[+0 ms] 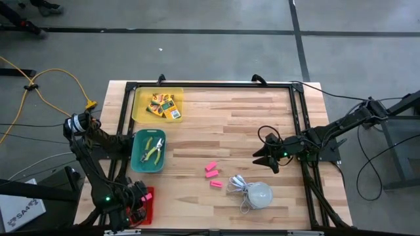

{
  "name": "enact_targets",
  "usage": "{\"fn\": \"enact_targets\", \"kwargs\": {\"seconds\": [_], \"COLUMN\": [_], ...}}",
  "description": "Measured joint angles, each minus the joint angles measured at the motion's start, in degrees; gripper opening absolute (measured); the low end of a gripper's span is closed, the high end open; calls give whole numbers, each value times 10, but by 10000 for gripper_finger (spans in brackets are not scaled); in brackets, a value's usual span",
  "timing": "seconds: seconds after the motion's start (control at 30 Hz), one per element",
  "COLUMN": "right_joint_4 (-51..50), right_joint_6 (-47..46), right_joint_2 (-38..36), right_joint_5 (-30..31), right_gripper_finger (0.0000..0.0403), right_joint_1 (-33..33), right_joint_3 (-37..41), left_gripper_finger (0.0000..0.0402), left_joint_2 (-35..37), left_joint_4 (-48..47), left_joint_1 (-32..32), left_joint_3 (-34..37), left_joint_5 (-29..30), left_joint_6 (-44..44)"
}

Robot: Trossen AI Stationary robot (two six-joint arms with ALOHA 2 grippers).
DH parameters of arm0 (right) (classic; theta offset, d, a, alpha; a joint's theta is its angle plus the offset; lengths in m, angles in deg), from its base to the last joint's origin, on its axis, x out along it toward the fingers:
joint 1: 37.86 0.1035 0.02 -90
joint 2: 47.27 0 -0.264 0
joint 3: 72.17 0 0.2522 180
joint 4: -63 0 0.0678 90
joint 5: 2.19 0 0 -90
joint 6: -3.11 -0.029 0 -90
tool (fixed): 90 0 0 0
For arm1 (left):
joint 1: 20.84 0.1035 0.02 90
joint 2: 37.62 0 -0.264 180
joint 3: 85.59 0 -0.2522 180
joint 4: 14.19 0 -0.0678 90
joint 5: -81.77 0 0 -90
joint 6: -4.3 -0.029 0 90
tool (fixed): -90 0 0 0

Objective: Pick & Place School Supplies
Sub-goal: Put the middle left pink eraser into the red basket, then put the top pink eraser into the red basket

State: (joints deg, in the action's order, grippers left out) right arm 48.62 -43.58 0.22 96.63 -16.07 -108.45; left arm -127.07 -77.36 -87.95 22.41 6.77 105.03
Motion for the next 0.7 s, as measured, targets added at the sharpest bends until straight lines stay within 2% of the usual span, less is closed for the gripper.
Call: {"fn": "enact_targets", "kwargs": {"seconds": [0.33, 0.5, 0.7], "right_joint_4": [0, 0, 0], "right_joint_6": [0, 0, 0], "right_joint_2": [0, 0, 0], "right_joint_5": [0, -4, -13], "right_gripper_finger": [190, 190, 190], "right_joint_1": [0, 0, 0], "right_joint_3": [0, 0, 0], "left_gripper_finger": [98, 115, 118], "left_joint_2": [0, -3, -3], "left_joint_4": [-1, -1, -1], "left_joint_1": [11, 28, 37], "left_joint_3": [0, 0, 0], "left_joint_5": [-15, -40, -40], "left_joint_6": [5, -31, -52]}}
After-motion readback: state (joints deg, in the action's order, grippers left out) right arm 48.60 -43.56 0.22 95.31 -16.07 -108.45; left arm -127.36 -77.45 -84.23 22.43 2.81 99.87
